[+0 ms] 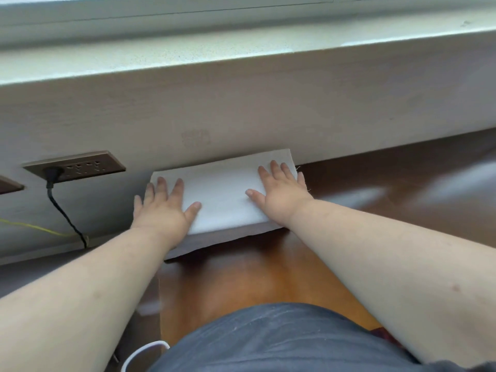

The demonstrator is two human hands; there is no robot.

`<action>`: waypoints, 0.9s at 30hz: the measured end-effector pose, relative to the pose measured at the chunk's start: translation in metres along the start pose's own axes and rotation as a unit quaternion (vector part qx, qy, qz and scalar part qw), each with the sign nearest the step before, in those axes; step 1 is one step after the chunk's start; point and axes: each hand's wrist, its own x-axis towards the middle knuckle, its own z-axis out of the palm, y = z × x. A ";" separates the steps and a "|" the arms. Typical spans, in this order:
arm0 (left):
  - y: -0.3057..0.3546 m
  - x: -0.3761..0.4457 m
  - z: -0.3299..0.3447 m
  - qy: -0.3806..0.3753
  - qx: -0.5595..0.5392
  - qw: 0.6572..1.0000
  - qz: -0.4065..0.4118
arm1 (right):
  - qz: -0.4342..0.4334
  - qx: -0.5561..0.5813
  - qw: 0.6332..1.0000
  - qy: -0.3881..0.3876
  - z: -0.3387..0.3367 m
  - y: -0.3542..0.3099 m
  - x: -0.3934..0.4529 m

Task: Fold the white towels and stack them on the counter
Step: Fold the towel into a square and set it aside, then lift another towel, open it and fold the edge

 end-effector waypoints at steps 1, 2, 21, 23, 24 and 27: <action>0.004 -0.003 -0.005 0.009 0.005 1.000 0.009 | -0.016 -0.006 0.999 0.029 -0.004 -0.003 -0.002; 0.009 -0.007 -0.010 0.026 0.006 0.999 0.024 | -0.029 -0.012 0.998 0.053 -0.008 -0.005 -0.004; 0.248 -0.076 -0.194 0.147 -0.106 0.923 0.339 | 0.211 0.086 0.959 0.166 -0.214 0.218 -0.175; 0.291 -0.095 -0.205 0.150 -0.100 0.916 0.358 | 0.222 0.089 0.952 0.192 -0.224 0.251 -0.216; 0.315 -0.107 -0.209 0.150 -0.102 0.913 0.366 | 0.227 0.095 0.948 0.203 -0.229 0.268 -0.237; 0.392 -0.152 -0.218 0.149 -0.120 0.899 0.393 | 0.245 0.113 0.931 0.245 -0.237 0.318 -0.307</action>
